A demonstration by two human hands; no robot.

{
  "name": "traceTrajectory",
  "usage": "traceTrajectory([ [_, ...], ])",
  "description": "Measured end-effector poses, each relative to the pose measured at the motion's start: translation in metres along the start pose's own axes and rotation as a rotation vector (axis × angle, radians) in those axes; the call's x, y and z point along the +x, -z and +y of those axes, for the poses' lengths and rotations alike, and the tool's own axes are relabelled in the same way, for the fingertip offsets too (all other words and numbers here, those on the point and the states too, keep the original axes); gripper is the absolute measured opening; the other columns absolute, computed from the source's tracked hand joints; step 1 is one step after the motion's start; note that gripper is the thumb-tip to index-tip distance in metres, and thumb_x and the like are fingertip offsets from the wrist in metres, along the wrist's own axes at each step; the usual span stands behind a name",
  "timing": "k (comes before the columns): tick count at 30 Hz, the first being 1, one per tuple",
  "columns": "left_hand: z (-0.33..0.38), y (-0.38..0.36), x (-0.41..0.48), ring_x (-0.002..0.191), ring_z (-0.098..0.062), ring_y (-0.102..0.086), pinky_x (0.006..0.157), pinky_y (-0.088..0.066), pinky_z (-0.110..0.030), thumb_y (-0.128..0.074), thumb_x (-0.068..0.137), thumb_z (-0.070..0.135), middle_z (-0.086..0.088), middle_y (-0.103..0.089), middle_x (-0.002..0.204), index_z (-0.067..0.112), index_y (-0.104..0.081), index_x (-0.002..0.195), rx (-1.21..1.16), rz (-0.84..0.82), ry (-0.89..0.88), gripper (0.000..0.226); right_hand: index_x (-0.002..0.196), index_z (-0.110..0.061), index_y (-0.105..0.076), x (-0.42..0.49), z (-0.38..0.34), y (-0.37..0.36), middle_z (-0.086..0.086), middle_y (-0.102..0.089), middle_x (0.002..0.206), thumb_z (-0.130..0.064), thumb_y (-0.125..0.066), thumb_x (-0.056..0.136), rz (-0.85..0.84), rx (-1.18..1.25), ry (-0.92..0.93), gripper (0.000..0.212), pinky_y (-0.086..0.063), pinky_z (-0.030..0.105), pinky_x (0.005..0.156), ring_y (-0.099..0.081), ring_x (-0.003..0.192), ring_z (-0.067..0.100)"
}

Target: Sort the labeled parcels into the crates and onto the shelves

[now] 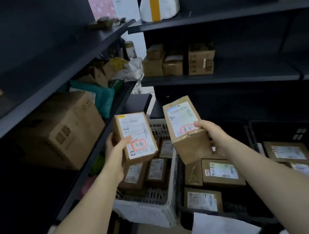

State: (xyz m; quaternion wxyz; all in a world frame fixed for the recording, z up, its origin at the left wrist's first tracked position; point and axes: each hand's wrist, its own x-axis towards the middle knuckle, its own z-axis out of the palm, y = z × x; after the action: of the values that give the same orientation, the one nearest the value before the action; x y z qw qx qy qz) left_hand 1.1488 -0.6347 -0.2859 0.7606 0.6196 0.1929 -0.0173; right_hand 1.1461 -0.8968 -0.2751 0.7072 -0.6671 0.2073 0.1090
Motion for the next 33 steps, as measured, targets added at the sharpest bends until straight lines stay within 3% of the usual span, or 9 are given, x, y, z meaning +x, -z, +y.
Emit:
traceTrajectory([
  [4, -0.01, 0.01, 0.065, 0.084, -0.017, -0.068, 0.059, -0.053, -0.031, -0.065, 0.086, 0.014, 0.0, -0.066, 0.104, 0.036, -0.037, 0.131, 0.059, -0.055, 0.061, 0.057, 0.109, -0.024, -0.06, 0.06, -0.003, -0.042, -0.002, -0.067, 0.094, -0.037, -0.057, 0.092, 0.002, -0.033, 0.008, 0.022, -0.047, 0.027, 0.059, -0.063, 0.078, 0.015],
  [10, -0.062, 0.032, 0.163, 0.088, -0.024, -0.064, 0.063, -0.052, -0.035, -0.069, 0.083, 0.026, -0.006, -0.065, 0.112, 0.034, -0.041, 0.134, 0.136, 0.026, 0.265, 0.059, 0.133, -0.025, -0.052, 0.151, 0.02, -0.091, 0.002, -0.064, 0.12, -0.046, -0.064, 0.083, 0.08, 0.029, -0.052, 0.055, -0.052, 0.033, 0.07, -0.064, 0.095, 0.019],
  [14, -0.115, 0.046, 0.202, 0.094, -0.03, -0.067, 0.073, -0.055, -0.041, -0.071, 0.081, 0.028, -0.008, -0.069, 0.109, 0.029, -0.053, 0.13, 0.174, -0.062, 0.428, 0.052, 0.128, -0.025, -0.055, 0.191, 0.042, -0.097, 0.0, -0.067, 0.107, -0.042, -0.059, 0.089, 0.099, 0.049, -0.078, 0.043, -0.05, 0.025, 0.055, -0.065, 0.086, 0.015],
  [19, -0.177, 0.049, 0.219, 0.095, -0.027, -0.065, 0.083, -0.054, -0.045, -0.07, 0.083, 0.024, -0.001, -0.067, 0.105, 0.031, -0.053, 0.123, 0.238, -0.099, 0.525, 0.044, 0.119, -0.028, -0.061, 0.24, 0.067, -0.107, 0.005, -0.069, 0.113, -0.049, -0.062, 0.084, 0.08, 0.084, -0.145, 0.041, -0.057, 0.039, 0.077, -0.066, 0.098, 0.024],
  [22, -0.208, 0.048, 0.225, 0.1, -0.026, -0.064, 0.088, -0.052, -0.047, -0.071, 0.082, 0.022, -0.003, -0.068, 0.111, 0.029, -0.053, 0.128, 0.257, -0.11, 0.549, 0.05, 0.112, -0.031, -0.06, 0.26, 0.082, -0.115, -0.001, -0.067, 0.104, -0.044, -0.061, 0.087, 0.03, 0.001, -0.159, 0.028, -0.052, 0.033, 0.072, -0.063, 0.093, 0.018],
  [25, -0.226, 0.052, 0.222, 0.094, -0.025, -0.066, 0.076, -0.054, -0.037, -0.07, 0.082, 0.017, -0.005, -0.069, 0.106, 0.023, -0.055, 0.125, 0.339, -0.16, 0.654, 0.046, 0.117, -0.029, -0.058, 0.27, 0.093, -0.119, -0.004, -0.063, 0.099, -0.039, -0.059, 0.09, -0.033, -0.057, -0.161, 0.029, -0.046, 0.028, 0.063, -0.06, 0.086, 0.014],
  [27, -0.232, 0.057, 0.217, 0.088, -0.022, -0.066, 0.07, -0.053, -0.033, -0.07, 0.082, 0.015, -0.005, -0.07, 0.099, 0.02, -0.057, 0.121, 0.41, -0.257, 0.776, 0.041, 0.108, -0.028, -0.059, 0.276, 0.097, -0.122, -0.004, -0.064, 0.095, -0.038, -0.058, 0.091, -0.076, -0.061, -0.152, 0.019, -0.047, 0.027, 0.062, -0.062, 0.082, 0.013],
  [30, -0.242, 0.06, 0.213, 0.081, -0.013, -0.06, 0.064, -0.048, -0.029, -0.068, 0.085, 0.014, 0.003, -0.063, 0.093, 0.021, -0.054, 0.113, 0.509, -0.353, 0.887, 0.031, 0.117, -0.025, -0.057, 0.282, 0.102, -0.125, -0.002, -0.065, 0.098, -0.037, -0.059, 0.09, -0.137, -0.087, -0.14, 0.029, -0.05, 0.026, 0.062, -0.065, 0.083, 0.013],
  [33, -0.256, 0.06, 0.217, 0.085, -0.018, -0.06, 0.064, -0.05, -0.031, -0.066, 0.086, 0.008, -0.002, -0.063, 0.102, 0.022, -0.05, 0.124, 0.499, -0.327, 0.884, 0.044, 0.106, -0.028, -0.059, 0.285, 0.107, -0.126, -0.004, -0.066, 0.095, -0.036, -0.058, 0.091, -0.184, -0.104, -0.13, 0.017, -0.051, 0.024, 0.062, -0.066, 0.079, 0.011],
])
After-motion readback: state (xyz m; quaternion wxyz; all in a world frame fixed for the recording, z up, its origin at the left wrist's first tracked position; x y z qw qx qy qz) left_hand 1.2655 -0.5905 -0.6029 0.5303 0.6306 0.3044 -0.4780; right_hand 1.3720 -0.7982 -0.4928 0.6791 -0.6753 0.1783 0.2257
